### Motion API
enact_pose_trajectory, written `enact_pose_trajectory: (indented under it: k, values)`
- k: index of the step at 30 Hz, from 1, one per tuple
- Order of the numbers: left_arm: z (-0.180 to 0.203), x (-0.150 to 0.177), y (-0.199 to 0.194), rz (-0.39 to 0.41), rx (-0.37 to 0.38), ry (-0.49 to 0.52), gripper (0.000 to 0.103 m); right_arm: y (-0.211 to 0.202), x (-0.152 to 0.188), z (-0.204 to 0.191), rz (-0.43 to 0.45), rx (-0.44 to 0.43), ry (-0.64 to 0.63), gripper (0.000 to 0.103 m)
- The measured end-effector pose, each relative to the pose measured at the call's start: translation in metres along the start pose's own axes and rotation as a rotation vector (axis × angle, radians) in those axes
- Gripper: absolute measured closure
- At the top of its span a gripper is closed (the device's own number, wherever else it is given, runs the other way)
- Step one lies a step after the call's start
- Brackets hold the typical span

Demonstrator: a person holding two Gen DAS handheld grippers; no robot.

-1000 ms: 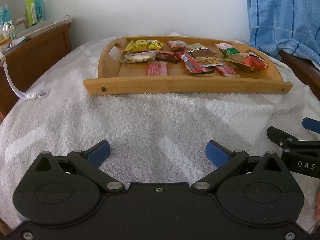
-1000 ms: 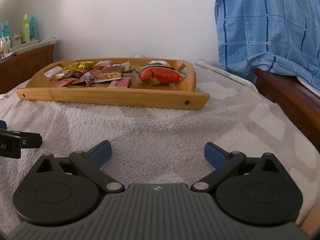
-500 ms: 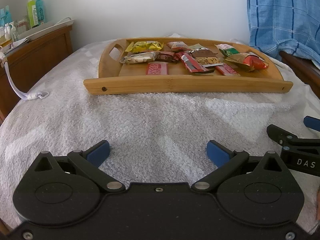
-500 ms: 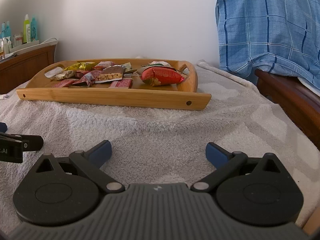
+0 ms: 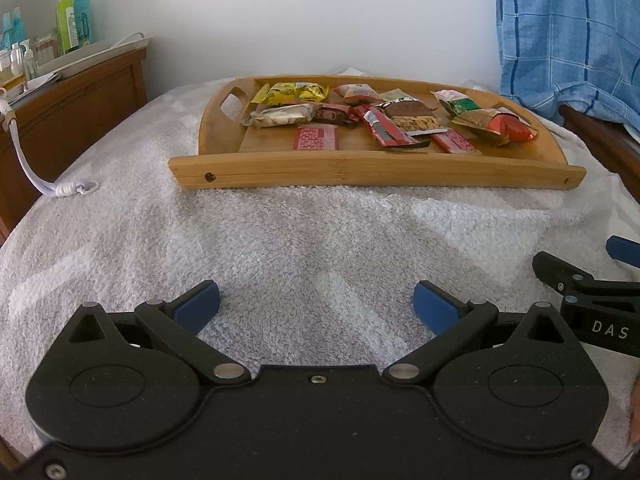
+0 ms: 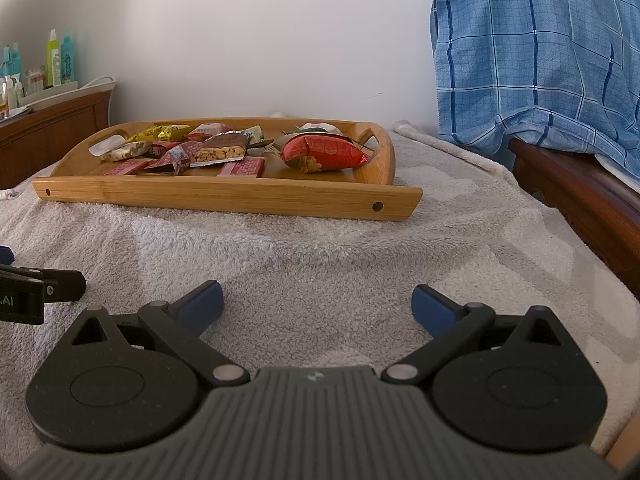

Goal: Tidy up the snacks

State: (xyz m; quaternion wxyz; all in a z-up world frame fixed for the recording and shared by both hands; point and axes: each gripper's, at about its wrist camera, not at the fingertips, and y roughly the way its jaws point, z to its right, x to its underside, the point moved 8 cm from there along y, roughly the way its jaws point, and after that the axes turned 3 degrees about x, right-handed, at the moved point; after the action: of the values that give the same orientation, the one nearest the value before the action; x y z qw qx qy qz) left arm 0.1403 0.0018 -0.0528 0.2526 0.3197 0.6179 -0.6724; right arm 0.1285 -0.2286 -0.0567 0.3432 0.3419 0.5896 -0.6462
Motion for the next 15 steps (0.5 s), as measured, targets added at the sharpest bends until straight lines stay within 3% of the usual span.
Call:
enact_pose_trajectory:
  k: [15]
  values:
    - [-0.0005, -0.0003, 0.0004, -0.004, 0.002, -0.009, 0.0, -0.0003, 0.0001, -0.0001, 0.0, 0.0, 0.0, 0.0]
